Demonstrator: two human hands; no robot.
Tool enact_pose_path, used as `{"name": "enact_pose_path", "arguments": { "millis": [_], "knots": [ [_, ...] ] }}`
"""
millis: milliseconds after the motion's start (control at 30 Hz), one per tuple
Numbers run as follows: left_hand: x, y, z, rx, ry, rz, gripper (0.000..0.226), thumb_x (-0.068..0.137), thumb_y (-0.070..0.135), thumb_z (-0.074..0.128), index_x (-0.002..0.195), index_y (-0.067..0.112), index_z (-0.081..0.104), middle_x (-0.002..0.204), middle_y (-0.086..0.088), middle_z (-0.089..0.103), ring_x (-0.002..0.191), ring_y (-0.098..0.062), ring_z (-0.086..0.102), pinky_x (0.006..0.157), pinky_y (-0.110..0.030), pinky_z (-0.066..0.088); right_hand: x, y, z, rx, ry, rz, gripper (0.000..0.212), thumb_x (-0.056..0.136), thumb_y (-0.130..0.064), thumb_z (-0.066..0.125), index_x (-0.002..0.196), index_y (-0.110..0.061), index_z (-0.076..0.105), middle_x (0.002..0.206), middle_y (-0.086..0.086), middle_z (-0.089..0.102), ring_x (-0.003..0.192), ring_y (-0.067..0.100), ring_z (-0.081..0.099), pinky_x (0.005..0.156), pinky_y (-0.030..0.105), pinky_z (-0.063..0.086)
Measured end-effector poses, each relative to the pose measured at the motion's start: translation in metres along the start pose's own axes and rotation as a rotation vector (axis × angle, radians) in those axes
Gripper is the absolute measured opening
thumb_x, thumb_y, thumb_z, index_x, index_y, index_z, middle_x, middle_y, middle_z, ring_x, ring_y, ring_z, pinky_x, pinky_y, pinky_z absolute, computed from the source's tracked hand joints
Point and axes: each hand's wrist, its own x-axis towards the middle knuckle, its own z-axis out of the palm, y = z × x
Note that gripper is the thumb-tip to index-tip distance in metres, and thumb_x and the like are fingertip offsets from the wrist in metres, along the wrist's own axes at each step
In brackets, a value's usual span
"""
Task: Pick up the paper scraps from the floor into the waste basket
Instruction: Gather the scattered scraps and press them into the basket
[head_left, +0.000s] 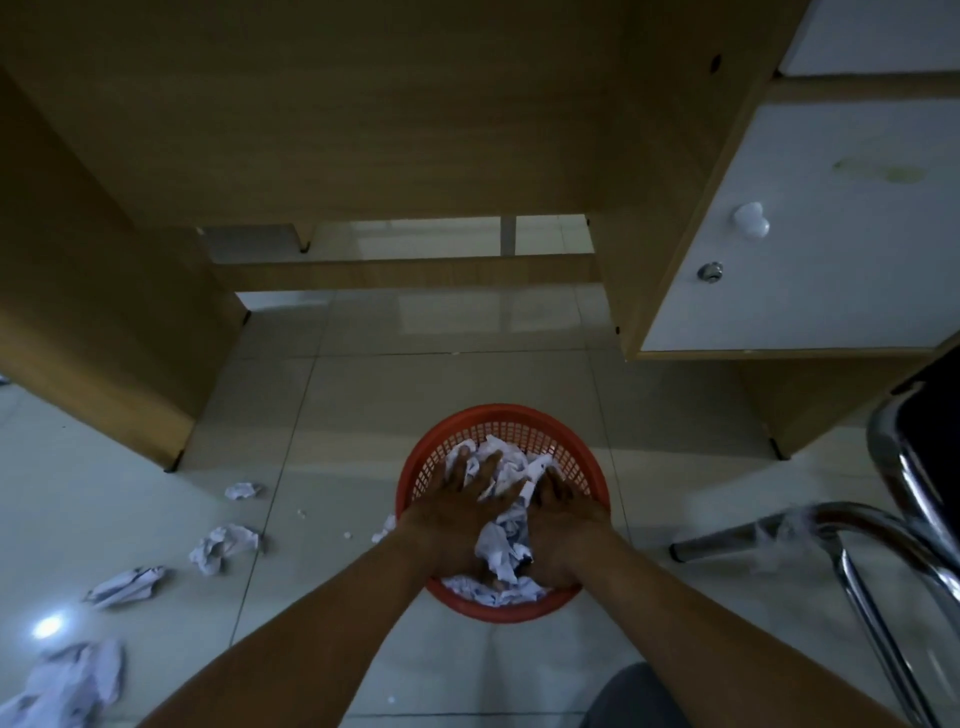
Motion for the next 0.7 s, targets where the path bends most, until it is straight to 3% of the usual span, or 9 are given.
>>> {"name": "enact_pose_path", "arguments": {
  "millis": [233, 367, 467, 567, 700],
  "knots": [
    [0.009, -0.003, 0.013, 0.034, -0.104, -0.104, 0.111, 0.08, 0.067, 0.057, 0.145, 0.033, -0.026, 0.15, -0.008, -0.038, 0.134, -0.038, -0.039, 0.113, -0.054, -0.019, -0.007, 0.002, -0.018, 0.35, 0.031, -0.047, 0.129, 0.059, -0.068, 0.074, 0.153, -0.028, -0.006, 0.161, -0.001, -0.015, 0.148, 0.029, 0.007, 0.116, 0.044, 0.026],
    [0.014, -0.005, 0.02, 0.1, -0.116, -0.088, 0.108, 0.081, 0.07, 0.053, 0.145, 0.032, -0.025, 0.15, -0.006, -0.037, 0.135, -0.037, -0.037, 0.11, -0.057, -0.023, -0.031, 0.011, -0.038, 0.434, 0.174, -0.117, 0.122, 0.068, -0.051, 0.078, 0.149, -0.032, -0.01, 0.159, 0.002, -0.013, 0.146, 0.029, 0.018, 0.111, 0.042, 0.035],
    [0.016, -0.006, 0.026, 0.088, -0.099, -0.086, 0.109, 0.08, 0.071, 0.052, 0.145, 0.031, -0.025, 0.148, -0.004, -0.039, 0.133, -0.036, -0.04, 0.109, -0.057, -0.024, -0.038, 0.01, -0.042, 0.35, 0.162, -0.185, 0.132, 0.063, -0.061, 0.078, 0.143, -0.042, -0.024, 0.157, -0.004, -0.027, 0.149, 0.027, -0.002, 0.116, 0.048, 0.025],
    [0.017, -0.007, 0.028, 0.041, -0.099, -0.115, 0.107, 0.082, 0.067, 0.053, 0.144, 0.034, -0.027, 0.152, -0.006, -0.036, 0.135, -0.036, -0.037, 0.113, -0.055, -0.015, -0.025, 0.004, -0.031, 0.145, 0.031, -0.177, 0.139, 0.062, -0.07, 0.074, 0.147, -0.027, -0.027, 0.153, -0.005, -0.037, 0.146, 0.025, -0.022, 0.119, 0.047, 0.008],
    [0.015, -0.008, 0.023, -0.044, -0.088, -0.106, 0.108, 0.08, 0.062, 0.061, 0.147, 0.037, -0.021, 0.152, -0.002, -0.036, 0.137, -0.033, -0.036, 0.113, -0.049, -0.021, -0.007, -0.003, -0.01, -0.007, -0.019, -0.137, 0.135, 0.066, -0.078, 0.063, 0.148, -0.017, -0.026, 0.149, 0.003, -0.042, 0.131, 0.025, -0.045, 0.112, 0.043, -0.016]
  ]
}}
